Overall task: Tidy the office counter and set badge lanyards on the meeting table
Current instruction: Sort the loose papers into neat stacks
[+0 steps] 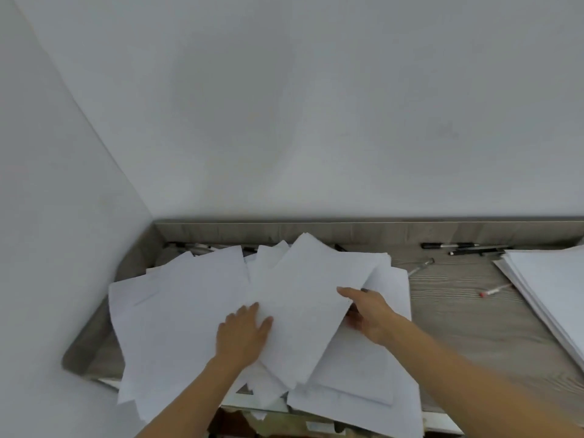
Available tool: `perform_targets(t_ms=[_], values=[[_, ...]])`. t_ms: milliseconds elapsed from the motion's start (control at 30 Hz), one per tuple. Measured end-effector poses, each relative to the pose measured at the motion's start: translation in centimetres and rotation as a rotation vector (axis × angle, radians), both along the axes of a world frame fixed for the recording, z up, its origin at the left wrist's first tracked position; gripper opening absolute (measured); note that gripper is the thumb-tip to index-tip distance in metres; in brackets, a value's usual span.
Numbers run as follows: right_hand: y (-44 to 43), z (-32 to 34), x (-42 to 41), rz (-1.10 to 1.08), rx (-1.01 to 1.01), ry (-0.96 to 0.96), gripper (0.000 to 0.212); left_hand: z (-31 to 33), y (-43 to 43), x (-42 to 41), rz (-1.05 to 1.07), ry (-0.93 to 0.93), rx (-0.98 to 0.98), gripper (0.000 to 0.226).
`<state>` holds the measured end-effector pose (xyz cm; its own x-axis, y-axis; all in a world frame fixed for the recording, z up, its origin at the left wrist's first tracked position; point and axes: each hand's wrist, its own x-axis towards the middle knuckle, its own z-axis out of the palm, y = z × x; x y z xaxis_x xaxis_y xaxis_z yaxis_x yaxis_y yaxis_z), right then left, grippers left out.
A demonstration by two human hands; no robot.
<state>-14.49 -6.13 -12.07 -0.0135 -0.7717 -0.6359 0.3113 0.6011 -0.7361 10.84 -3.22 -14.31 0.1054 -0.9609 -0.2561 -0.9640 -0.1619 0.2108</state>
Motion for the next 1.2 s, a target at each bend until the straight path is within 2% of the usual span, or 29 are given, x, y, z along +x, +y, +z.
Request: perform_targets(t_ms=[67, 133, 167, 233, 333, 467, 533, 633, 767, 900, 1033, 1200], values=[[-0.3, -0.7, 1.6, -0.043, -0.024, 0.107, 0.032, 0.4, 0.2, 0.0, -0.042, 0.127, -0.092, 0.055], [-0.5, -0.3, 1.9, 0.013, -0.059, 0.22, 0.031, 0.8, -0.4, 0.8, -0.005, 0.269, -0.174, 0.046], [-0.7, 0.1, 1.0, 0.052, -0.074, 0.266, 0.027, 0.8, -0.9, 1.2, 0.017, 0.274, -0.213, 0.043], [-1.3, 1.0, -0.9, 0.111, -0.09, 0.378, 0.023, 0.3, -1.7, 3.3, 0.079, 0.17, -0.225, 0.045], [-2.2, 2.2, -4.6, 0.155, -0.067, 0.57, 0.026, -0.8, -2.2, 6.2, 0.134, -0.016, -0.044, 0.058], [-1.7, 2.8, -6.5, 0.198, -0.021, 0.684, 0.028, -1.8, -1.9, 5.4, -0.03, -0.04, 0.011, 0.066], [-1.4, 2.6, -6.1, 0.175, -0.022, 0.661, 0.03, -1.7, -1.8, 3.6, -0.136, -0.001, 0.003, 0.066], [-1.1, 2.6, -4.8, 0.094, -0.078, 0.567, 0.02, -1.5, -1.5, 0.8, -0.255, 0.028, -0.002, 0.064], [-0.8, 2.6, -4.9, 0.011, -0.051, 0.433, 0.025, -1.0, -1.8, -0.9, -0.329, 0.03, 0.008, 0.058], [0.1, 1.9, -4.9, 0.09, -0.004, 0.418, 0.023, -0.9, -2.6, 0.7, -0.228, 0.09, -0.016, 0.056], [-0.2, 2.9, -5.6, 0.026, -0.163, 0.451, 0.014, -0.7, -3.3, 4.0, -0.008, 0.008, -0.113, 0.054], [-2.2, 6.3, -6.4, -0.054, -0.318, 0.233, 0.024, -0.9, -3.0, 8.1, 0.228, 0.011, -0.021, 0.074]])
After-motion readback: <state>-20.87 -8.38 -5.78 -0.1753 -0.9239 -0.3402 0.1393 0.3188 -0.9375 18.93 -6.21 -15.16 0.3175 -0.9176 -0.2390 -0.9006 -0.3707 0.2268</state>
